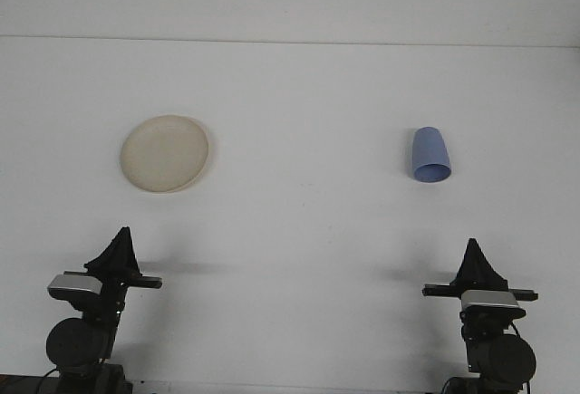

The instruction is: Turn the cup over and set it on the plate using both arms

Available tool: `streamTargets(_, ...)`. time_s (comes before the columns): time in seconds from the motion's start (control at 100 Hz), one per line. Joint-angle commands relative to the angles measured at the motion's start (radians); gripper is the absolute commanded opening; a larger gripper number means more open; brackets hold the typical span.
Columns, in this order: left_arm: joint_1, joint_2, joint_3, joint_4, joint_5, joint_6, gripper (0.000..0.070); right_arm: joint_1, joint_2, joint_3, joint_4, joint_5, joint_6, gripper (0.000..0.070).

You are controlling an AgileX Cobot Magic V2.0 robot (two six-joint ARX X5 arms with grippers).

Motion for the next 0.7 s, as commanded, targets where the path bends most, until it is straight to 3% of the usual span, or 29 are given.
streamTargets(0.0, 0.001, -0.001, -0.019, 0.011, 0.002, -0.005, 0.0011, -0.001, 0.0, -0.002, 0.013, 0.003, 0.004, 0.0009)
streamTargets(0.3, 0.001, -0.001, -0.019, 0.011, 0.002, -0.005, 0.0011, 0.002, 0.0, 0.057, -0.025, -0.008, 0.019, 0.0009)
streamTargets(0.69, 0.001, -0.001, -0.019, 0.011, 0.002, -0.005, 0.0011, 0.002, 0.126, 0.441, -0.435, -0.004, 0.018, 0.0009)
